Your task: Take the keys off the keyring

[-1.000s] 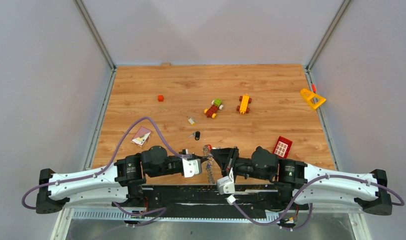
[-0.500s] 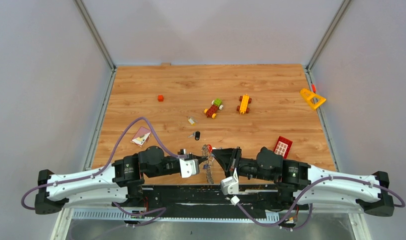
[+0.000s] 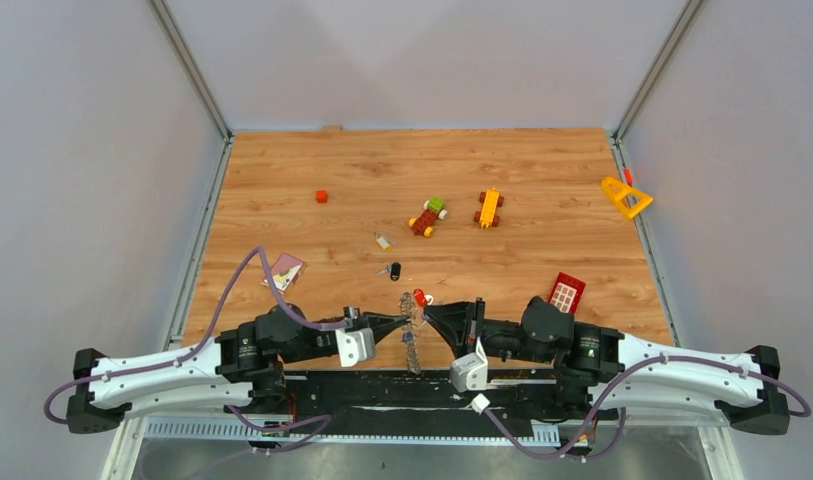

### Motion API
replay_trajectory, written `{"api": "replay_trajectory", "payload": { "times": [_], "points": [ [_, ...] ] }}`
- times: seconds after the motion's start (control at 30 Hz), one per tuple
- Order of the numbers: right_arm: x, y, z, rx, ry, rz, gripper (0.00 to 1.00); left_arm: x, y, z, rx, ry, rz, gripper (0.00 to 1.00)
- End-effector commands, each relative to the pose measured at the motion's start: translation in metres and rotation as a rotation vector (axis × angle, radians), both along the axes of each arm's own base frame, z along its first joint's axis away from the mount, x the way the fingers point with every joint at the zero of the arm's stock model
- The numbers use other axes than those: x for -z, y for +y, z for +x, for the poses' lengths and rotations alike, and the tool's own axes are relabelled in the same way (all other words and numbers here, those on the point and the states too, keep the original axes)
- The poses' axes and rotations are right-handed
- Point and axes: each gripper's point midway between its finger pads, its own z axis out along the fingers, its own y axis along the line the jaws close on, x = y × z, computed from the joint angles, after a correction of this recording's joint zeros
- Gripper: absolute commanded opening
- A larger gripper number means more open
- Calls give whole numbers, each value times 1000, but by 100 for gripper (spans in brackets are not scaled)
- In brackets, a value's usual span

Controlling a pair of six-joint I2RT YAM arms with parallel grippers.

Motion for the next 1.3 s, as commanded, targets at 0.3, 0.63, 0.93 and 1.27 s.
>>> {"api": "replay_trajectory", "payload": {
  "times": [0.3,0.63,0.93,1.27],
  "points": [
    [-53,-1,-10,-49,27,226,0,2,5,-1,32,-231,-35,0],
    [-56,-4,-12,-58,1,261,0,-15,16,4,-2,-528,-18,0],
    [-61,-2,-16,-83,-17,269,0,-16,2,3,-34,-770,46,0],
    [-59,-8,-20,-101,-16,264,0,-22,-1,1,-47,-898,79,0]
  ]
}}
